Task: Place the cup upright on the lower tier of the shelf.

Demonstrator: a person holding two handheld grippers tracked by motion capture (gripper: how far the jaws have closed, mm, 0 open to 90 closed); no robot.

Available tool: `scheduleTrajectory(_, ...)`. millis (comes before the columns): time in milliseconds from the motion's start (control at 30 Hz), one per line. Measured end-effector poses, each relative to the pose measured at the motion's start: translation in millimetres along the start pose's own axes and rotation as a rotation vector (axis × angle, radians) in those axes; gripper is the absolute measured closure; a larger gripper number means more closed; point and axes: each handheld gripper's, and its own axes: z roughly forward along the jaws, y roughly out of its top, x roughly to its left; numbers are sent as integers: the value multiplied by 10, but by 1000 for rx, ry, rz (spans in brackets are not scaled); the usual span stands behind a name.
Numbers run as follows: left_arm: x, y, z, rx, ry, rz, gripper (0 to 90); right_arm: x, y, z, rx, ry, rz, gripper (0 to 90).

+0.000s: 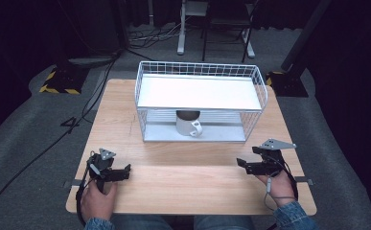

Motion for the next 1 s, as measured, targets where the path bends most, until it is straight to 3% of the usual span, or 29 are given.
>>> scheduleTrajectory(167, 0, 0, 0, 0, 0, 0, 7, -109, -173, 82, 24, -18, 48, 150)
scheduleTrajectory(500, 0, 0, 0, 0, 0, 0, 7, -169, -381, 150, 40, -39, 64, 151)
scheduleTrajectory(767, 0, 0, 0, 1, 1, 0, 8, -150, -534, 253, 78, -61, 22, 139)
scheduleTrajectory(900, 0, 0, 0, 0, 1, 0, 7, -97, -569, 293, 63, -97, -42, 116)
scheduleTrajectory(1000, 0, 0, 0, 0, 0, 0, 7, -89, -568, 299, 70, -98, -36, 96)
